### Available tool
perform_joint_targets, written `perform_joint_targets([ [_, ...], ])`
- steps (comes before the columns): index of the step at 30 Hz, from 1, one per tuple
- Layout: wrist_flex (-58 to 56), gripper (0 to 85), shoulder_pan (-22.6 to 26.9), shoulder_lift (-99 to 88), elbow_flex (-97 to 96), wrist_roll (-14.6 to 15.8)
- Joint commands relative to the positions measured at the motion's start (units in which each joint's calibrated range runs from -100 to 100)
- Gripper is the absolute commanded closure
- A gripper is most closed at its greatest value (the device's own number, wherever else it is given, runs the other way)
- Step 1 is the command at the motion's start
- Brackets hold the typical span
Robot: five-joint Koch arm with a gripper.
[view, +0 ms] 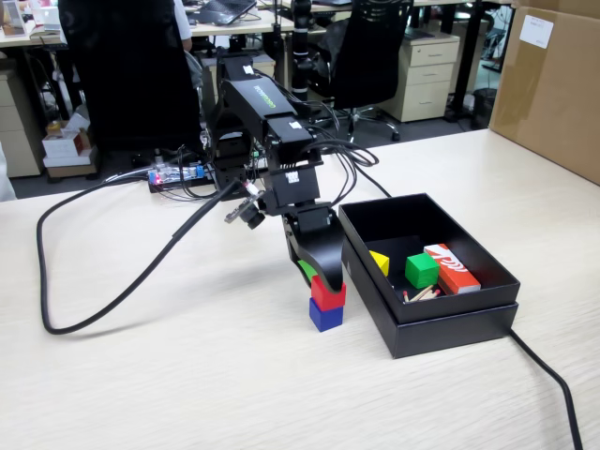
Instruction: Put the red cube on top of the blue cube
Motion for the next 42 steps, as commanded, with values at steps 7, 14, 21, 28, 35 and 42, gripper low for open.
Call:
perform_joint_targets([
  [7,-1.9,37.4,0.0,-19.1,-7.2,-1.1],
  [14,-1.9,37.2,-1.1,-36.2,-20.8,-1.9],
  [21,0.8,36.0,-2.2,-59.4,-44.9,-1.9],
  [28,9.4,35.9,-2.9,-77.8,-64.8,-1.8],
  [35,14.2,35.2,-2.5,-89.7,-77.8,-1.2],
  [42,19.1,35.0,-2.5,-99.0,-88.6,-1.4],
])
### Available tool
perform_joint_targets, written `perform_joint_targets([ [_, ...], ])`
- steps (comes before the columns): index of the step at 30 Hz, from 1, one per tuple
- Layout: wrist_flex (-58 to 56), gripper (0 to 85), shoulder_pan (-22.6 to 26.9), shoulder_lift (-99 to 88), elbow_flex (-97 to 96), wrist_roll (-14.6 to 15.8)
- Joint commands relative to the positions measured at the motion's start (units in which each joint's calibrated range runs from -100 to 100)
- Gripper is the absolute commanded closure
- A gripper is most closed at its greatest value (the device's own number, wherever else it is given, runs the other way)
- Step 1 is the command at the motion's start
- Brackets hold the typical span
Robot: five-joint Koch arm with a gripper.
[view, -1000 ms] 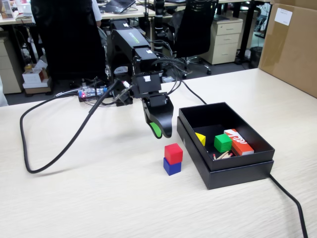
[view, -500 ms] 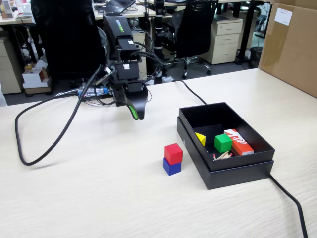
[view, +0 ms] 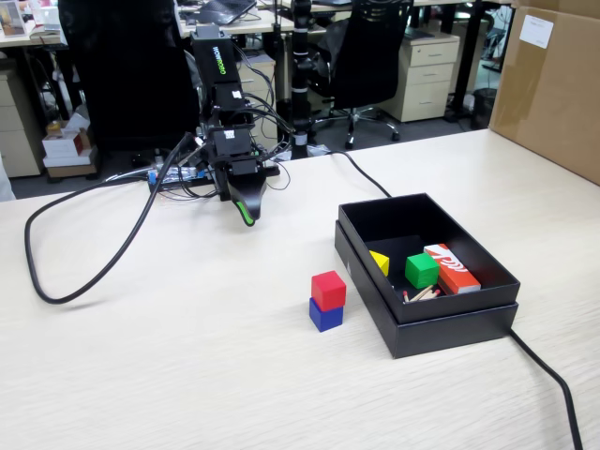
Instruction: Put the red cube on top of the blue cube
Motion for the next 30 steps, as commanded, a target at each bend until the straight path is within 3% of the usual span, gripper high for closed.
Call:
perform_joint_targets([
  [1,3.7,34.8,0.0,-4.6,-1.2,0.1],
  [14,21.9,34.3,0.0,-5.8,-19.5,-0.8],
  [30,23.8,36.4,0.0,-5.8,-22.9,-1.3],
])
